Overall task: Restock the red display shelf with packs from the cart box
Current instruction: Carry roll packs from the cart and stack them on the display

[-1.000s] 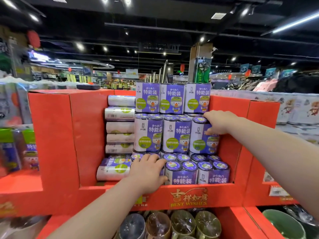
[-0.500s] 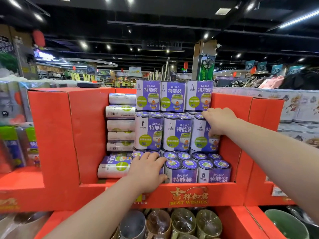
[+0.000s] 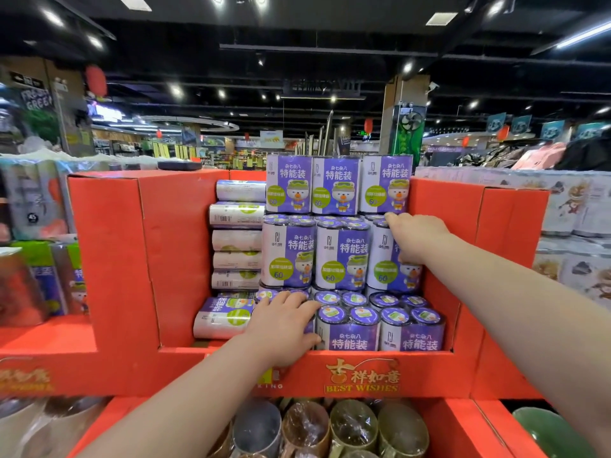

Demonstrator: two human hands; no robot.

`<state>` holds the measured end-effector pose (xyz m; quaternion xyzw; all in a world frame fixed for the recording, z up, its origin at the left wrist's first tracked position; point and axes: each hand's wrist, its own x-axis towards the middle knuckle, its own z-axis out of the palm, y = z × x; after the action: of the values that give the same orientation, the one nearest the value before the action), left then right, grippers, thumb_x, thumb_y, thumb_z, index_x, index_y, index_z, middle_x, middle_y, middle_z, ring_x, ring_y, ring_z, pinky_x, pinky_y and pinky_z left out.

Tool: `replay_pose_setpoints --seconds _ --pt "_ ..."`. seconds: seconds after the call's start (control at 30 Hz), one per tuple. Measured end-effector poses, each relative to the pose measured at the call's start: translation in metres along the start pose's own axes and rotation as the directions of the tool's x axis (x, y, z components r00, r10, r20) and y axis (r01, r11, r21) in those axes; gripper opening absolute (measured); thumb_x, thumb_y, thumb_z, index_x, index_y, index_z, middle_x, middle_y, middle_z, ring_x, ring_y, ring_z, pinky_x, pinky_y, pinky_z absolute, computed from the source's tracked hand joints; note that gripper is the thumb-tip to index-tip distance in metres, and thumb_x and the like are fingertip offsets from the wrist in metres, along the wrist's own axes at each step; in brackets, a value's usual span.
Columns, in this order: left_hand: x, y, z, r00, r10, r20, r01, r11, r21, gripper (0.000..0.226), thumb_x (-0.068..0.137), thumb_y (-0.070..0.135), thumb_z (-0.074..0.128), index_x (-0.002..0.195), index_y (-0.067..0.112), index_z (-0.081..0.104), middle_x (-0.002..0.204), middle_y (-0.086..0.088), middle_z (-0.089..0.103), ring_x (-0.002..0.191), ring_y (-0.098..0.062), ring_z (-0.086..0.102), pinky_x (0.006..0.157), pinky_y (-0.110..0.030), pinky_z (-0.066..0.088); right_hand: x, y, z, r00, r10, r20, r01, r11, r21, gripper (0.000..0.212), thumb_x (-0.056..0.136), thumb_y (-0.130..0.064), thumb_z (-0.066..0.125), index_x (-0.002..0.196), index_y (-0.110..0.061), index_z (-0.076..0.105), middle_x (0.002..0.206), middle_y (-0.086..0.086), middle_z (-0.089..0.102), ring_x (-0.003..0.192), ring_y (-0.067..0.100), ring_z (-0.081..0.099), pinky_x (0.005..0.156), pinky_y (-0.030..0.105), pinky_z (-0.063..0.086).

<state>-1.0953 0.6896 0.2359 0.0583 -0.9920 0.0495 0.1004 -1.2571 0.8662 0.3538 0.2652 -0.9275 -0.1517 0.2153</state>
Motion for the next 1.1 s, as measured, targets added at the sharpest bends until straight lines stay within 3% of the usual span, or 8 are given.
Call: replay_pose_setpoints --seconds 0.1,0.27,0.53,0.7,0.9,1.1 --pt "0.0 -0.001 0.001 1.0 0.004 0.001 -0.004 1.0 0.003 0.063 0.093 0.053 0.044 0.149 0.033 0.023 0.154 0.005 0.026 0.143 -0.018 0.022 0.115 -0.041 0.022 -0.004 0.002 0.003 1.0 0.01 -0.02 -0.009 0.998 0.06 0.06 0.081 -0.022 0.069 0.131 -0.014 0.037 0.129 0.008 0.051 0.116 0.03 0.055 0.08 0.037 0.044" --pt "0.001 0.0 -0.001 1.0 0.0 0.002 0.0 1.0 -0.008 0.063 0.093 0.053 0.045 0.148 0.032 0.024 0.154 0.005 0.026 0.143 -0.019 0.022 0.115 -0.041 0.022 -0.014 0.004 0.007 0.987 0.024 -0.16 -0.025 1.0 -0.005 0.062 0.075 -0.032 0.074 0.126 -0.017 0.04 0.123 0.003 0.052 0.115 0.026 0.052 0.088 0.036 0.042" --pt "0.001 0.001 -0.003 1.0 -0.01 0.018 0.009 1.0 0.016 0.063 0.093 0.052 0.045 0.148 0.031 0.025 0.154 0.005 0.026 0.142 -0.018 0.022 0.116 -0.041 0.021 -0.027 0.005 0.006 0.987 0.01 -0.162 -0.003 0.999 0.042 0.062 0.075 -0.029 0.073 0.126 -0.017 0.04 0.123 0.003 0.05 0.116 0.026 0.051 0.09 0.036 0.042" --pt "-0.005 0.007 -0.005 0.998 -0.06 -0.006 0.06 0.997 0.04 0.063 0.091 0.052 0.047 0.147 0.031 0.026 0.152 0.001 0.029 0.141 -0.023 0.023 0.117 -0.051 0.014 -0.033 0.004 0.002 0.985 0.003 -0.173 0.011 0.997 0.08 0.056 0.081 -0.025 0.066 0.129 -0.018 0.039 0.127 0.003 0.047 0.119 0.026 0.048 0.092 0.037 0.041" --pt "-0.022 0.007 -0.007 0.979 -0.152 -0.138 0.151 0.988 -0.014 0.066 0.086 0.051 0.053 0.143 0.024 0.033 0.143 -0.001 0.037 0.134 -0.023 0.033 0.11 -0.04 0.03 -0.053 -0.031 -0.01 0.947 -0.153 -0.284 0.202 0.968 0.152 0.048 0.088 -0.033 0.057 0.132 -0.019 0.042 0.132 0.002 0.047 0.124 0.026 0.045 0.097 0.037 0.037" --pt "-0.073 -0.005 0.0 0.944 -0.275 -0.18 0.268 0.961 -0.064 0.069 0.085 0.05 0.055 0.143 0.022 0.031 0.144 0.0 0.035 0.134 -0.024 0.033 0.107 -0.038 0.033 -0.098 -0.105 -0.005 0.871 -0.398 -0.288 0.472 0.838 0.272 0.046 0.09 -0.037 0.053 0.132 -0.02 0.046 0.13 0.002 0.05 0.123 0.027 0.045 0.098 0.038 0.037"
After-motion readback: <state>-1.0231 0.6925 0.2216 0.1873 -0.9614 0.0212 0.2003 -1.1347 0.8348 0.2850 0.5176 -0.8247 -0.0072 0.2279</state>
